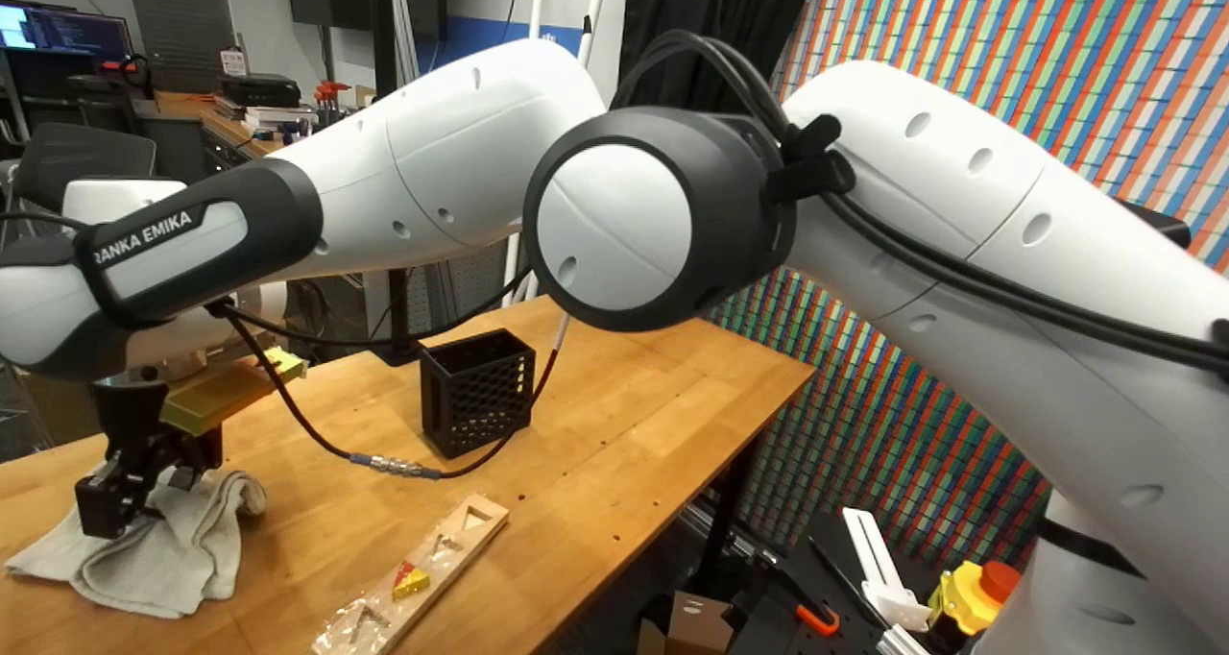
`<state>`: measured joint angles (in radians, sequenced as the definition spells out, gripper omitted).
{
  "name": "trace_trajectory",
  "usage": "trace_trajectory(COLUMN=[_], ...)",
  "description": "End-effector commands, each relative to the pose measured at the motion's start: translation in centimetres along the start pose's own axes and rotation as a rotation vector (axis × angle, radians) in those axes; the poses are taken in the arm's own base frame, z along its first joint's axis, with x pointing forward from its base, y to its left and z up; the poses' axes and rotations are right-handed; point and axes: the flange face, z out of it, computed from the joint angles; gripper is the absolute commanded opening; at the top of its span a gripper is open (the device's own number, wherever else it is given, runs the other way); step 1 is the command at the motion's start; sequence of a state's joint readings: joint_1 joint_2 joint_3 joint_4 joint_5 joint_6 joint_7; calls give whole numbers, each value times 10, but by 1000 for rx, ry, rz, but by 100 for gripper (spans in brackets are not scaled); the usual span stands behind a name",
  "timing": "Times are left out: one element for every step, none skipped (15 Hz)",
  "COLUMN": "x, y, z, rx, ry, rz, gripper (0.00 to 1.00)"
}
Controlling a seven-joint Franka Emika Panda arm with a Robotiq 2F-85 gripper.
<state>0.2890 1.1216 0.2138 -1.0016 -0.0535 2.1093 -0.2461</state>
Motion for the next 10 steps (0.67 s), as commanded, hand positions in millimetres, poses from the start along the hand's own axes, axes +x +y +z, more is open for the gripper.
trace_trajectory(x=[-10, -12, -15, -19, -24, -28, -34, -40, -46, -52], y=[13, 17, 22, 26, 28, 30, 32, 33, 33, 33], z=[-50, -61, -72, -82, -95, -105, -116, -128, -140, -151], rx=[-24, -27, -30, -31, -35, -38, -44, -48, -54, -59], ry=[7, 11, 10, 12, 8, 9, 7, 5, 11, 17], rz=[21, 28, 40, 49, 63, 74, 93, 113, 137, 159], gripper=[4, 4, 4, 4, 4, 4, 4, 4, 4, 4])
